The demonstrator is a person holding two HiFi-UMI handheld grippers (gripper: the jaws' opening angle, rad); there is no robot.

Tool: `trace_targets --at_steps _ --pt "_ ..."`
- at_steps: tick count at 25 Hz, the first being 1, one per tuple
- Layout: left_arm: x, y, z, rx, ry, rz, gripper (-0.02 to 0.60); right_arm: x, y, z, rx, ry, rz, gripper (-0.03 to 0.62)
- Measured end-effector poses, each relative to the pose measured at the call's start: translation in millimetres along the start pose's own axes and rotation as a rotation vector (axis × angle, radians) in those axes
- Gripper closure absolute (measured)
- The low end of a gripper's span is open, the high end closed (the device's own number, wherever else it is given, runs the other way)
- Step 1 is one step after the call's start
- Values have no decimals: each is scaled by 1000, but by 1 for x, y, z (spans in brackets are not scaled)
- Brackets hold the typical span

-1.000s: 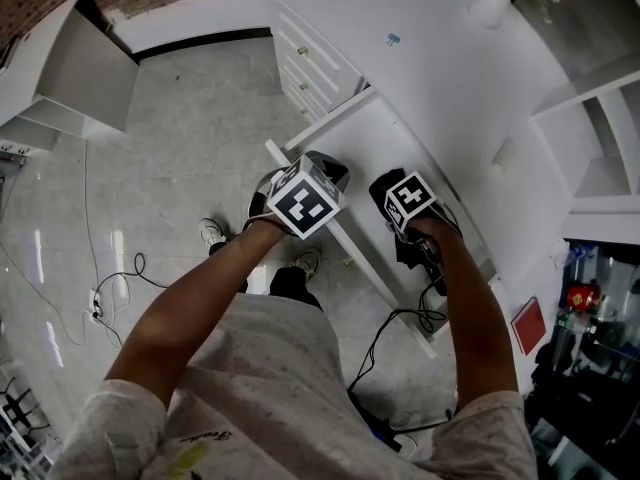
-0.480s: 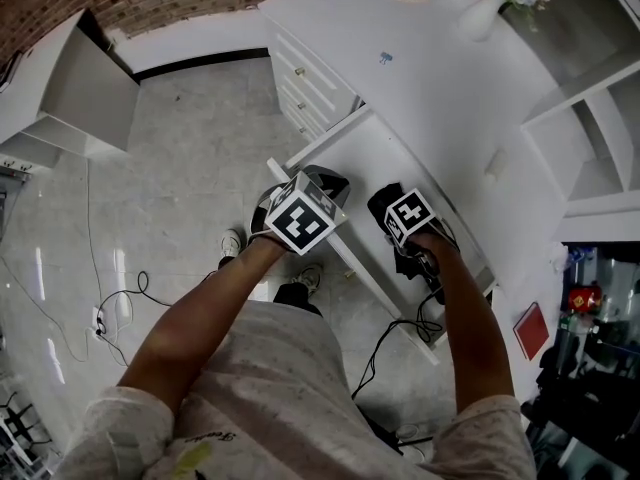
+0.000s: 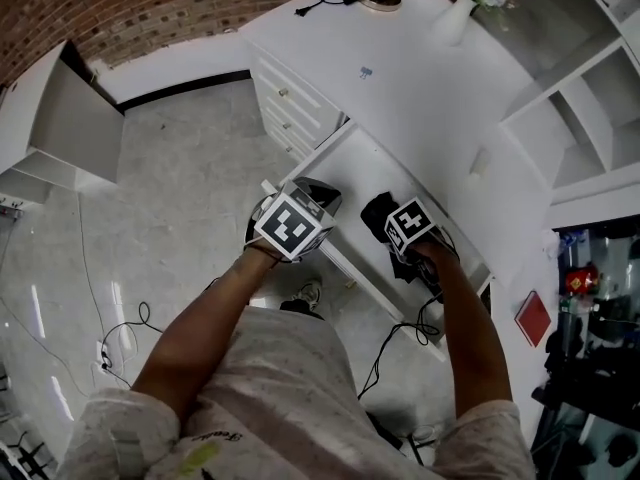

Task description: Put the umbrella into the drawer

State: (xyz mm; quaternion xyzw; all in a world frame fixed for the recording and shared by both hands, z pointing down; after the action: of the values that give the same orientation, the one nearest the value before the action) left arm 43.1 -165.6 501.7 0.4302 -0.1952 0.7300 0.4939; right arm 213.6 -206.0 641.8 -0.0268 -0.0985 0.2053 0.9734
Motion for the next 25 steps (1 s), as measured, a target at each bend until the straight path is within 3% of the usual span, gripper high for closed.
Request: trace_targets --at_steps 5,11,17,25 --pt "-14 7 -2 25 -4 -12 584 -3 3 -18 27 -35 65 330" --pt "-40 20 -4 50 -68 -8 584 -16 6 -40 51 -119 162 330" --pt "-61 27 -7 84 -103 30 584 -43 14 -62 81 -211 197 332" --pt "-82 45 -14 92 -138 54 584 -90 21 -103 193 -404 241 380"
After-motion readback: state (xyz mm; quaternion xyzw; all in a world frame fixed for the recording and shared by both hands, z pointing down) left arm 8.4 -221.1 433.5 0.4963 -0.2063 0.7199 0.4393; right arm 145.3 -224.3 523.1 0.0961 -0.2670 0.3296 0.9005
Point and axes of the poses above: the fingertips, and each gripper's own axes: z forward along the fingers, y to its left, x out of its underside, the point moved 2 cm from there along -z, backward along the fingers, and after that the axes turned 10 degrees about -y, right-handed, at the moved point
